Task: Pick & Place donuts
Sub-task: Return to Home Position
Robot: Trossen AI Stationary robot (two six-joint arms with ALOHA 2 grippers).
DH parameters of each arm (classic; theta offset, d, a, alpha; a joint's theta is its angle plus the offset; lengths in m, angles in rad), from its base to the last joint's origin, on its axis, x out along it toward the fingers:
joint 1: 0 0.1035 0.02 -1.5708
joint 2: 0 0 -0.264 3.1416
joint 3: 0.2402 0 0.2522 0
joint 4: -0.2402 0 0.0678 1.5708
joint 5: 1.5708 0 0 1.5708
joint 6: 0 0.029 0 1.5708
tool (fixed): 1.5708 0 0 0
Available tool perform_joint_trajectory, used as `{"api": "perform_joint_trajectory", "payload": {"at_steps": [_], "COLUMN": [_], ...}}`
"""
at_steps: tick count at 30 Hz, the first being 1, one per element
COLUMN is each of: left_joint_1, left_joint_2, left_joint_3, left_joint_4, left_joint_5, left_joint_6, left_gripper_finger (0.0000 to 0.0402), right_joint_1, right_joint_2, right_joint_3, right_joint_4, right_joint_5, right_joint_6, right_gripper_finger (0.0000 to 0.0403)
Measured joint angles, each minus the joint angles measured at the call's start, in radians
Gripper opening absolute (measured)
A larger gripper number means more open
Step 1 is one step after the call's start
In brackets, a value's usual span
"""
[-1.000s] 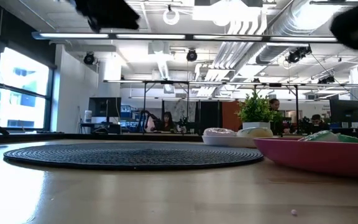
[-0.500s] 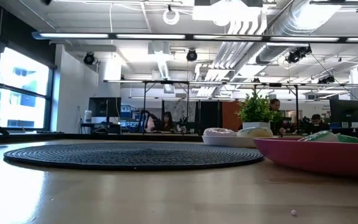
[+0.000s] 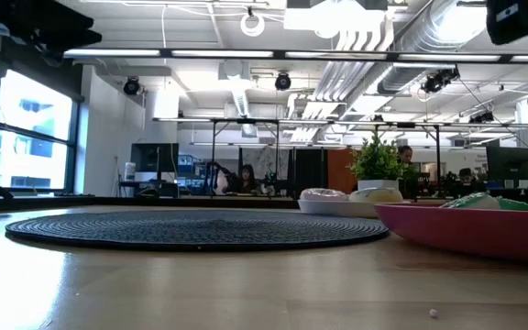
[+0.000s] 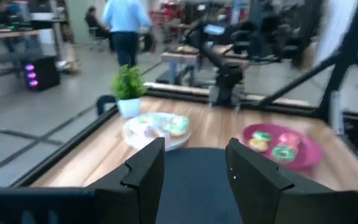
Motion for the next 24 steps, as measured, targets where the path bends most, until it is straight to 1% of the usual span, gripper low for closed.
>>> {"api": "perform_joint_trajectory", "payload": {"at_steps": [2, 4, 6, 12, 14, 16, 20, 24], "left_joint_1": [-0.001, 0.0, 0.0, 0.0, 0.0, 0.0, 0.0, 0.0], "left_joint_2": [0.031, 0.04, 0.041, 0.041, 0.038, 0.038, 0.038, 0.039], "left_joint_3": [-0.031, -0.064, -0.094, -0.183, -0.21, -0.242, -0.293, -0.345], "left_joint_4": [0.062, 0.082, 0.143, 0.305, 0.349, 0.356, 0.385, 0.393], "left_joint_5": [0.02, 0.02, 0.053, 0.07, 0.07, 0.07, 0.072, 0.073], "left_joint_6": [0.001, 0.001, 0.003, 0.098, 0.125, 0.128, 0.124, 0.105], "left_gripper_finger": [0.0163, 0.0163, 0.0163, 0.0163, 0.0163, 0.0163, 0.0163, 0.0163], "right_joint_1": [-0.001, -0.002, -0.001, -0.002, -0.002, -0.009, -0.032, -0.06], "right_joint_2": [-0.082, -0.156, -0.222, -0.375, -0.386, -0.38, -0.378, -0.377], "right_joint_3": [-0.044, -0.083, -0.118, -0.195, -0.207, -0.212, -0.23, -0.262], "right_joint_4": [0.006, 0.005, 0.003, 0.002, 0.012, -0.001, 0.006, 0.013], "right_joint_5": [0.009, 0.01, 0.017, 0.041, 0.076, 0.11, 0.132, 0.2], "right_joint_6": [-0.027, -0.059, -0.091, -0.182, -0.206, -0.216, -0.216, -0.223], "right_gripper_finger": [0.014, 0.014, 0.014, 0.014, 0.014, 0.014, 0.014, 0.014]}}
